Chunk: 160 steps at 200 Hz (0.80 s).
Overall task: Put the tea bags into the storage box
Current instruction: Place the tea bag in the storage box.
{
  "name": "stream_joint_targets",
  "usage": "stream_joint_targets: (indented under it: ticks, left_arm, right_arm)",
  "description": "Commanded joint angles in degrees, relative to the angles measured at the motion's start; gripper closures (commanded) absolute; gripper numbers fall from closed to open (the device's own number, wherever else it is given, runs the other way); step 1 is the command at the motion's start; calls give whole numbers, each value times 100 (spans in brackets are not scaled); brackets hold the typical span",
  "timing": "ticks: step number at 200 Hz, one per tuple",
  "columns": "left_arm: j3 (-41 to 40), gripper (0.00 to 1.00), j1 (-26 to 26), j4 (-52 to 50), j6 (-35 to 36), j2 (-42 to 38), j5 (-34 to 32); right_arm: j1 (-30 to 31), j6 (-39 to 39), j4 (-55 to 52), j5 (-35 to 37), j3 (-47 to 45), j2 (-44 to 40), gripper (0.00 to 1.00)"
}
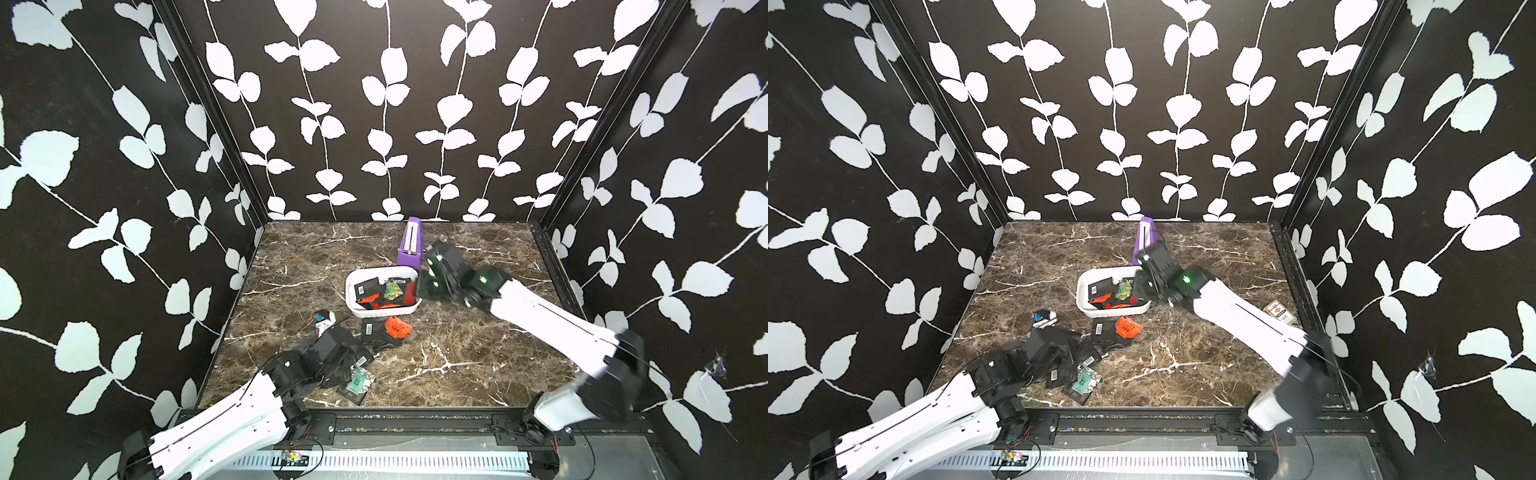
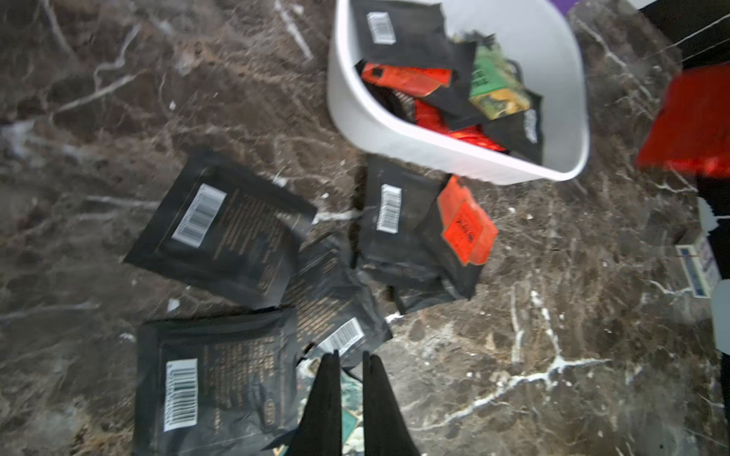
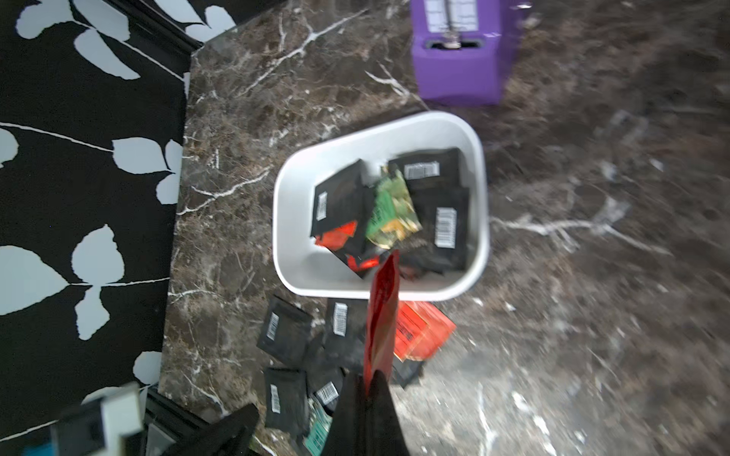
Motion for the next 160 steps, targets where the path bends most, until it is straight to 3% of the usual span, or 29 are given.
stream_joint_targets:
  ticks: [1,70,83,120,160]
  left_arm:
    - [-249,89,24,-10,-395,-268,-44]
    - [-500,86,24,99,-506,-595,173]
    - [-497,85,24,190,-485,-558,213]
    - [-409,78,23,412,-418,-447,242]
    - [-243,82,24,1109,-222,-57,426]
  right_arm:
    - [-111,-434,70,-598,701,692,100]
    - [-281,-438,146,-897,1953,2187,100]
    - [-335,-429,-36,-791,2006,2255,92]
    - [-625,-539,-384,-490,1501,1821,61]
    - [-908,-745,-393,-259,340,462,57]
